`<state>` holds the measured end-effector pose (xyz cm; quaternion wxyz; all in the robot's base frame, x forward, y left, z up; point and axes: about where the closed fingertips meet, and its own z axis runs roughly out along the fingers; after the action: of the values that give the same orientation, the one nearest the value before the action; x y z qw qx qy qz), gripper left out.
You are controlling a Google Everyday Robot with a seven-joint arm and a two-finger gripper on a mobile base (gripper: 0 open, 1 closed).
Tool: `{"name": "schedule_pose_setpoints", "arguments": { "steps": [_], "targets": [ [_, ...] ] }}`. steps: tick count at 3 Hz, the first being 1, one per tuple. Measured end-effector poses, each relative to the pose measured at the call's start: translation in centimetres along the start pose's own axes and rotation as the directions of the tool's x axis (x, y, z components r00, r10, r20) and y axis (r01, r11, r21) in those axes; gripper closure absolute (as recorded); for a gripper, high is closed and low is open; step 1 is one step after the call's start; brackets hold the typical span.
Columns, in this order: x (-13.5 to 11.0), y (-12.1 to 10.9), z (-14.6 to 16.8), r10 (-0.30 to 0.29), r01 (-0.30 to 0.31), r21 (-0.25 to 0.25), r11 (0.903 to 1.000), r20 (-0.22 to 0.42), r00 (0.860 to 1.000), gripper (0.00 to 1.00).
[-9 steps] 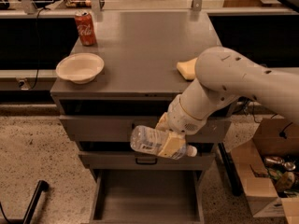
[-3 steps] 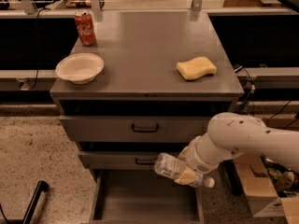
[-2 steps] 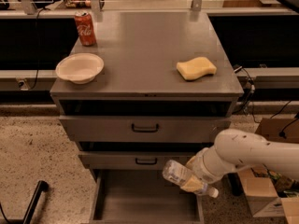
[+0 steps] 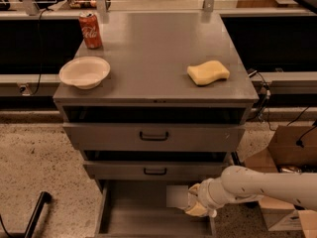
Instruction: Place blue plastic bottle into bottom drawer
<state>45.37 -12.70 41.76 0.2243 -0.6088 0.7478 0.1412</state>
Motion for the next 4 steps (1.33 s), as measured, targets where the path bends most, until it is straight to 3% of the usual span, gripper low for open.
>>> {"name": "schedule_pose_setpoints", "arguments": {
  "steps": [1,2,3,4],
  "targets": [
    [0.7,1.2,1.7,0.010,-0.010,-0.033,0.9994,0.006,1.000,1.00],
    [-0.3,2.0,5.3,-0.034,0.038,-0.093,0.9950,0.046,0.998,1.00],
    [-2.0,3.3,10.0,-0.119,0.129,-0.146,0.9810,0.071,0.990,1.00],
    [-2.4,3.2,14.2,-0.159,0.171,-0.153,0.9734,0.089,0.983,1.00]
  ]
}}
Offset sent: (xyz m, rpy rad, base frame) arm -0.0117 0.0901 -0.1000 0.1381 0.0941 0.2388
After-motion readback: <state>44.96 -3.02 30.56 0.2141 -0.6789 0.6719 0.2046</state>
